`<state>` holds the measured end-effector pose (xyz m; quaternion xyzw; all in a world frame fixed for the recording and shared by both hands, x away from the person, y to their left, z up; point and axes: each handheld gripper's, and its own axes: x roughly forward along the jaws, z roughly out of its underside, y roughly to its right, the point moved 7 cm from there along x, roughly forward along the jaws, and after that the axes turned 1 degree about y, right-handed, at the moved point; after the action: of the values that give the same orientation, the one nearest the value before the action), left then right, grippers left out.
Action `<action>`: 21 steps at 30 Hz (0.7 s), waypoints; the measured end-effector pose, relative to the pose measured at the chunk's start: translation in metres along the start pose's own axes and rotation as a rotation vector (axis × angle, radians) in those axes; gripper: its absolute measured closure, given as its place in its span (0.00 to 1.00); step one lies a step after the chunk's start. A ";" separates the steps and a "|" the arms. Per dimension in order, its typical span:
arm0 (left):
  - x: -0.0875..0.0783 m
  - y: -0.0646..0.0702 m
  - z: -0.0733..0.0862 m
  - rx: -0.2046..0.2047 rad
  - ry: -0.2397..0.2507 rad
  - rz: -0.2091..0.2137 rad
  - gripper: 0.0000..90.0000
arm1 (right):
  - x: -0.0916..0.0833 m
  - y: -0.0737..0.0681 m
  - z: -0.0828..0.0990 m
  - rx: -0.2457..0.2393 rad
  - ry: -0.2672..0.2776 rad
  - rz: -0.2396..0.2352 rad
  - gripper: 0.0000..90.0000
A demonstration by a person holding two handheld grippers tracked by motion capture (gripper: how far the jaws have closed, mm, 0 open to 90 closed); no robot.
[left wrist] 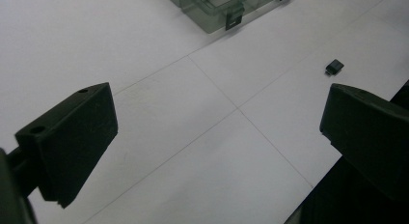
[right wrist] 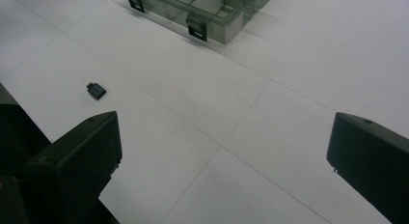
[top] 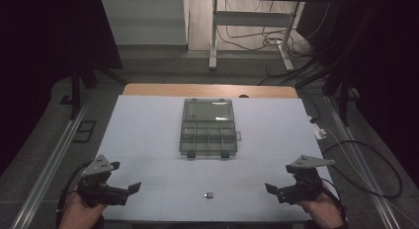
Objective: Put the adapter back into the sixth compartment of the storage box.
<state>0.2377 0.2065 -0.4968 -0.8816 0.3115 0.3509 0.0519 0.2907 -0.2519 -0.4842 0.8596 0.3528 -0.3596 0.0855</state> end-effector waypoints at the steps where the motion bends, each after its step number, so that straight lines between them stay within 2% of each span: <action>1: 0.000 0.000 0.000 0.000 -0.001 0.001 0.00 | 0.001 -0.001 -0.001 0.002 -0.001 -0.007 0.00; 7: 0.000 -0.001 0.000 -0.002 -0.005 0.002 0.00 | 0.010 -0.004 -0.004 -0.008 -0.015 -0.039 0.00; 21: 0.003 -0.001 0.001 -0.005 -0.028 0.003 0.01 | 0.029 -0.014 -0.014 -0.041 -0.036 -0.071 0.00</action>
<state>0.2392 0.2060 -0.4992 -0.8762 0.3112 0.3641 0.0533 0.3029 -0.2200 -0.4926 0.8382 0.3886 -0.3704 0.0964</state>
